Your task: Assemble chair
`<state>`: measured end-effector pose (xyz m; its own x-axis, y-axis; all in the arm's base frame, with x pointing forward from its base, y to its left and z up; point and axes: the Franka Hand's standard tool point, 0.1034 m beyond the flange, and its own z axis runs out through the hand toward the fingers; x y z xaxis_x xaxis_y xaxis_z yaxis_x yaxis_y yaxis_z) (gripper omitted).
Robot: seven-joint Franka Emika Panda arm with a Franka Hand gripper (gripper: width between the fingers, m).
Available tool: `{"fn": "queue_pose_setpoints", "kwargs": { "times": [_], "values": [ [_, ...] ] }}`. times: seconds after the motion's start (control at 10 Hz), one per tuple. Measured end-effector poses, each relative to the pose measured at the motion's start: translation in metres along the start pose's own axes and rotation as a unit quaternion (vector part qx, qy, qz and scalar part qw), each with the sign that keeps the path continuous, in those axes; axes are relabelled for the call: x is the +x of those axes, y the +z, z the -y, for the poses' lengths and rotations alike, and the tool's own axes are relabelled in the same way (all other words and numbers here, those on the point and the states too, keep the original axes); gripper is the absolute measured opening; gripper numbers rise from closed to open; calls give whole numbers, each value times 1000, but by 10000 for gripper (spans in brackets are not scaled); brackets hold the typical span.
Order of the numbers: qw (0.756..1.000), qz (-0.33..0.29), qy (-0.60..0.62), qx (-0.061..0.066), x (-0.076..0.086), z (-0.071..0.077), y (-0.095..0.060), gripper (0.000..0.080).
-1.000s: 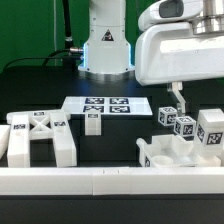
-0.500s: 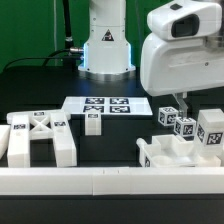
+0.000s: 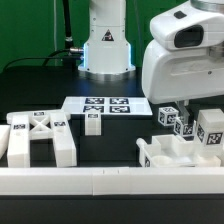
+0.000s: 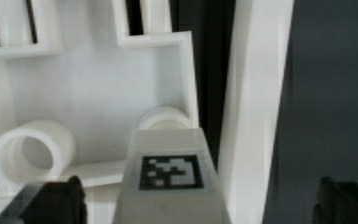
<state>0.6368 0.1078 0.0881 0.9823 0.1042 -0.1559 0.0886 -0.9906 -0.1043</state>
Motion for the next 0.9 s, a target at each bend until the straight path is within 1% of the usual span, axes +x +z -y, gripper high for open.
{"fn": "queue_pose_setpoints", "kwargs": {
  "times": [0.4, 0.6, 0.7, 0.8, 0.9],
  "values": [
    [1000, -5, -9, -3, 6, -7, -3, 648],
    [1000, -5, -18, -3, 6, -8, -3, 383],
    [1000, -5, -17, -3, 6, -8, -2, 383],
    [1000, -5, -17, -3, 6, -8, -2, 285],
    [1000, -5, -17, -3, 6, -8, -2, 285]
  ]
}}
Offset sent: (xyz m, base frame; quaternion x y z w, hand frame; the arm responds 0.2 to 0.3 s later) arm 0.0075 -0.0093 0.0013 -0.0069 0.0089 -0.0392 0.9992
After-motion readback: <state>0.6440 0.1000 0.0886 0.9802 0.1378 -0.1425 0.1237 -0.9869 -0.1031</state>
